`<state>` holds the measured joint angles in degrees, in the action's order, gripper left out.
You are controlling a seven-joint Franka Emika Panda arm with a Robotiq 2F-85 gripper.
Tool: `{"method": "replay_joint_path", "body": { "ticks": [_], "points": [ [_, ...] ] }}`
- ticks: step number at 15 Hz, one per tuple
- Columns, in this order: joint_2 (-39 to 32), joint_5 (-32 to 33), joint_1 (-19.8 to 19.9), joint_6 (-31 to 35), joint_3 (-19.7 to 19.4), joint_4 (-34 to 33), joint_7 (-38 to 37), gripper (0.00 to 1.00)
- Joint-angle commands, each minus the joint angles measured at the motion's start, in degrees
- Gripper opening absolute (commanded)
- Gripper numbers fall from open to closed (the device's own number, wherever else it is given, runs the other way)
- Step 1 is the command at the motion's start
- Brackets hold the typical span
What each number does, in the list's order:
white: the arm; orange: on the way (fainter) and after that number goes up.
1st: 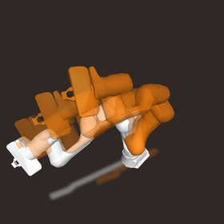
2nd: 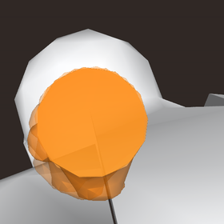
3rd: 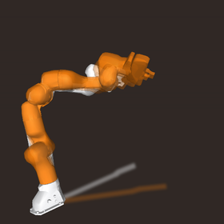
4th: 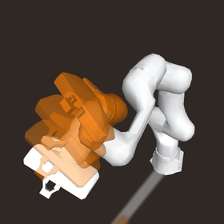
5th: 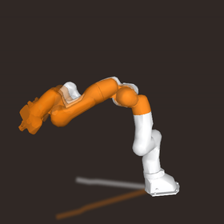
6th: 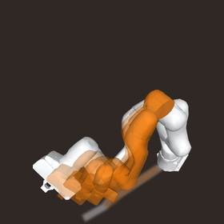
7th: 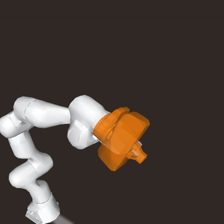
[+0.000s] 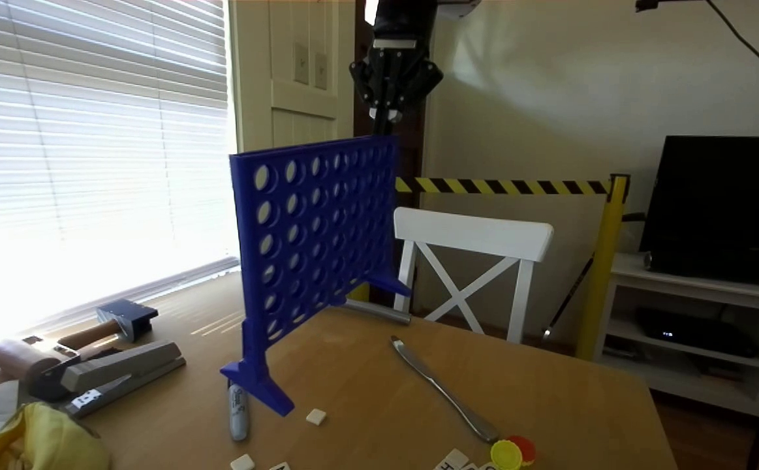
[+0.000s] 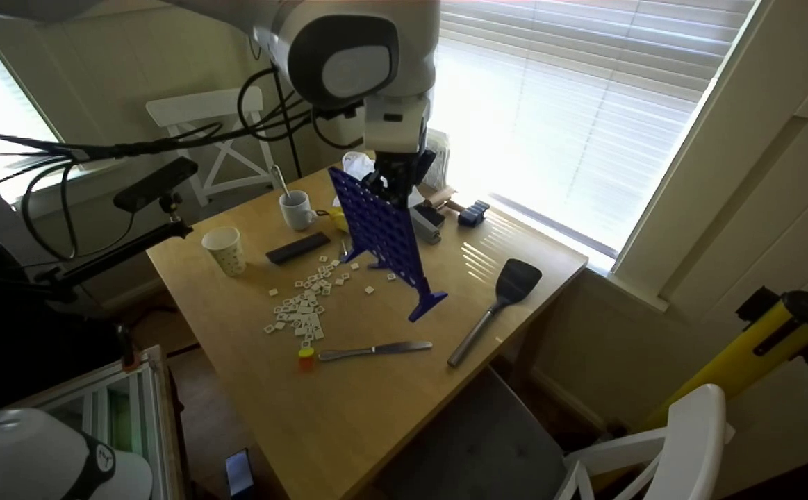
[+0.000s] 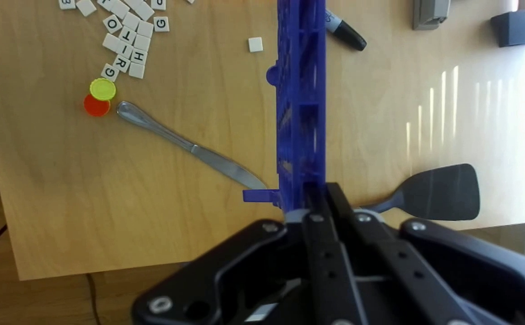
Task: Put the blue object up right
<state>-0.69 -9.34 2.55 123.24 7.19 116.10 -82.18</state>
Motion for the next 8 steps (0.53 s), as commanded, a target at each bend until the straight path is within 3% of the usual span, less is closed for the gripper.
{"method": "replay_joint_path", "body": {
  "ticks": [1, 2, 8],
  "points": [
    [-0.1, 0.0, -1.9, -0.1, -1.9, -0.2, 0.0, 0.05],
    [-0.9, -0.4, -2.0, -0.7, -1.9, -0.7, -1.1, 0.01],
    [-6.2, 0.8, -5.0, 4.0, -1.9, -3.4, -6.2, 0.01]
  ]
}}
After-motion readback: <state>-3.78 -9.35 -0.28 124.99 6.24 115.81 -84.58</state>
